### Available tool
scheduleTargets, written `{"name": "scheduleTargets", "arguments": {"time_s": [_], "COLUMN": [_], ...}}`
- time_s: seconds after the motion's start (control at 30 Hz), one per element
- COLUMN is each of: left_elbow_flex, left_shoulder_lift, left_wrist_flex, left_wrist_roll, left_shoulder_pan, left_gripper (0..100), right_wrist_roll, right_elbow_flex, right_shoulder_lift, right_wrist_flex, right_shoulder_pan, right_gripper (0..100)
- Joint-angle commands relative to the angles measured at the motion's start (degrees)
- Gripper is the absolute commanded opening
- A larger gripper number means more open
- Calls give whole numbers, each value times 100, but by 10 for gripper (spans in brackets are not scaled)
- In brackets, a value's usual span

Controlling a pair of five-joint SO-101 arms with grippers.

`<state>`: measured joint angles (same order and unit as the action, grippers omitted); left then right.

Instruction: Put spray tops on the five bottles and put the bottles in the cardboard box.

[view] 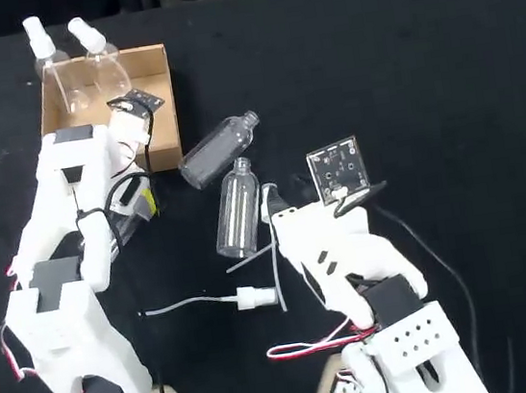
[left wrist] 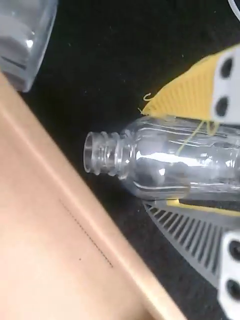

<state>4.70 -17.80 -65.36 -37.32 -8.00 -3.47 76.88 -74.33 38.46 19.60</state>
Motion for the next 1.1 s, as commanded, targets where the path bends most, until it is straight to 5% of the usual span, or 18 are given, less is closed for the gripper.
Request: {"name": "scheduleTargets", "arguments": {"time_s": [0.0,0.37,0.67,1.07], "left_elbow_flex": [127,1789,1859,2624], "left_shoulder_lift": [545,2549,2796,2549], "left_wrist_flex": [-299,-721,-1503,519], "left_wrist_roll": [-18,-53,-668,-211], "left_shoulder_pan": [-22,-673,-813,769], "left_gripper": [70,70,70,72], "right_wrist_roll": [53,44,44,9], "right_elbow_flex": [-31,-31,-48,-13], "right_shoulder_lift": [-110,-110,-110,-66], "right_wrist_flex": [-185,-185,-141,-167], "right_shoulder_pan": [62,62,62,62], "right_gripper": [120,120,120,120]}}
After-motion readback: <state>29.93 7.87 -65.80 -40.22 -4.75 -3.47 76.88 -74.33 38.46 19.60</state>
